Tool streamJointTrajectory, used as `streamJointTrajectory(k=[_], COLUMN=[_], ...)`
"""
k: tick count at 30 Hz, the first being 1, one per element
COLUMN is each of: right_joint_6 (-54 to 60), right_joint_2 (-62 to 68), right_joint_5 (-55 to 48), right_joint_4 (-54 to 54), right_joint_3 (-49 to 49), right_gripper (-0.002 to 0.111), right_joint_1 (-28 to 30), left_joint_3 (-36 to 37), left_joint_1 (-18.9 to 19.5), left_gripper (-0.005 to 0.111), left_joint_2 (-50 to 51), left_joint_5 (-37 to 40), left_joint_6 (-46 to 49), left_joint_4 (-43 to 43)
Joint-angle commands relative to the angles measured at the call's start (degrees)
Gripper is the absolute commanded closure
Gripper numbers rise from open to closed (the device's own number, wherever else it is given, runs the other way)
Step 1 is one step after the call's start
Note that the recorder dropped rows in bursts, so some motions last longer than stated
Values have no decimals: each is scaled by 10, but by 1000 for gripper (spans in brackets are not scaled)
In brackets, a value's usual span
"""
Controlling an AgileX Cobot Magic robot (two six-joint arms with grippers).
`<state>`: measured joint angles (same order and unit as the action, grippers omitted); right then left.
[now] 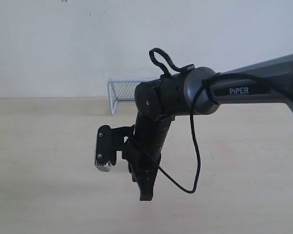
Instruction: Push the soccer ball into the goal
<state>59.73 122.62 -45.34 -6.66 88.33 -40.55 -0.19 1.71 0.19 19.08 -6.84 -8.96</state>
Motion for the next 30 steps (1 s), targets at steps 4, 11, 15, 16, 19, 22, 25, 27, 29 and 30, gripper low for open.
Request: streamJointTrajectory(k=[4,11,15,16,19,22,25,27,29,30], right_joint_6=[6,5,2,2,2,12,16,17,23,26], right_joint_2=[14,15,15,15,15,15,15,15,17,18], right_joint_5=[12,41,38,35,24,23,25,25,25,25], right_joint_4=[13,25,11,6,-3,-7,-7,-8,-19,-24], right_joint_3=[2,2,2,2,2,2,2,2,2,2], right_gripper=[109,109,109,109,109,109,109,109,109,109], right_joint_1=[0,1,18,23,29,27,27,27,27,27], left_joint_3=[2,2,2,2,2,2,2,2,2,2], left_joint_1=[-3,-3,-3,-3,-3,-3,-3,-3,-3,-3], left_gripper=[102,102,102,102,102,102,102,102,102,102], left_joint_2=[-2,-2,-2,-2,-2,-2,-2,-2,-2,-2], left_joint_5=[-6,-6,-6,-6,-6,-6,-6,-6,-6,-6], left_joint_6=[2,2,2,2,2,2,2,2,2,2], left_joint_4=[-1,-1,-1,-1,-1,-1,-1,-1,-1,-1])
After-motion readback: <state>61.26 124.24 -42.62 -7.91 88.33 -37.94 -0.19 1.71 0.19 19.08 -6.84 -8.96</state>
